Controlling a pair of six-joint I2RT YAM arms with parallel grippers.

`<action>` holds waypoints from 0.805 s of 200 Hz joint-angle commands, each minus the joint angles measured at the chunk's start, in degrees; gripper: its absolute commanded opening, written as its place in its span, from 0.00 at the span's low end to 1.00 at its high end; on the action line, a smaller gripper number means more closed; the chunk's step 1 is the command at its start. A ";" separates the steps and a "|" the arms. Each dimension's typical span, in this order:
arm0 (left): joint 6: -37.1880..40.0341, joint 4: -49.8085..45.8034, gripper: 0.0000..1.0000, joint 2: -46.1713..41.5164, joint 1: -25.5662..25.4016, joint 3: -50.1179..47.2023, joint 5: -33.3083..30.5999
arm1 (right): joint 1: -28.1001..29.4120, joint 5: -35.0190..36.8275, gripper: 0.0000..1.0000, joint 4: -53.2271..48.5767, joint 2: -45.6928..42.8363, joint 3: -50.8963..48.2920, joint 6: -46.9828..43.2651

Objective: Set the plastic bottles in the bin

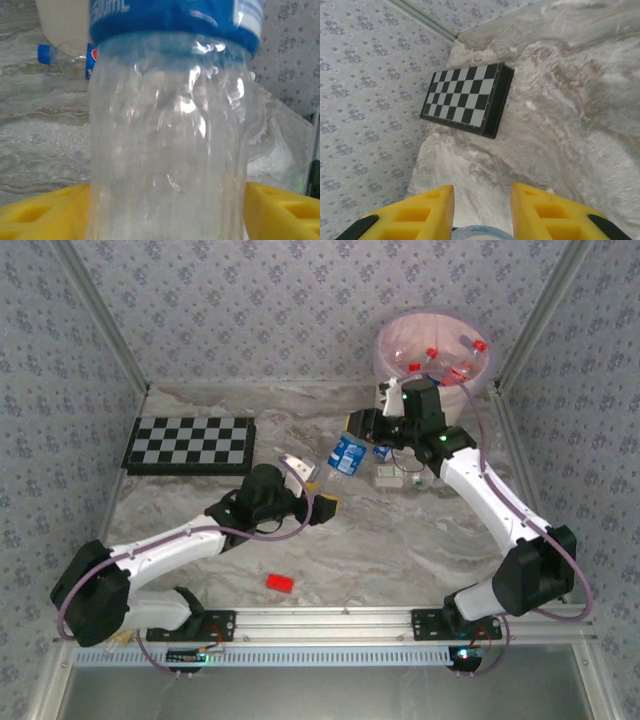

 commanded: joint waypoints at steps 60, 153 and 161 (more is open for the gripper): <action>-0.29 -4.47 0.99 -12.32 0.03 -3.67 -7.84 | -12.72 18.89 0.00 -4.12 -0.24 26.72 -15.34; -6.44 -11.77 0.96 -21.91 0.01 -6.71 -16.08 | -17.37 42.76 0.00 -2.58 29.91 57.84 -31.79; -6.46 -12.65 0.96 -22.98 0.01 -6.87 -15.99 | -18.00 42.54 0.00 -4.40 33.56 62.13 -31.70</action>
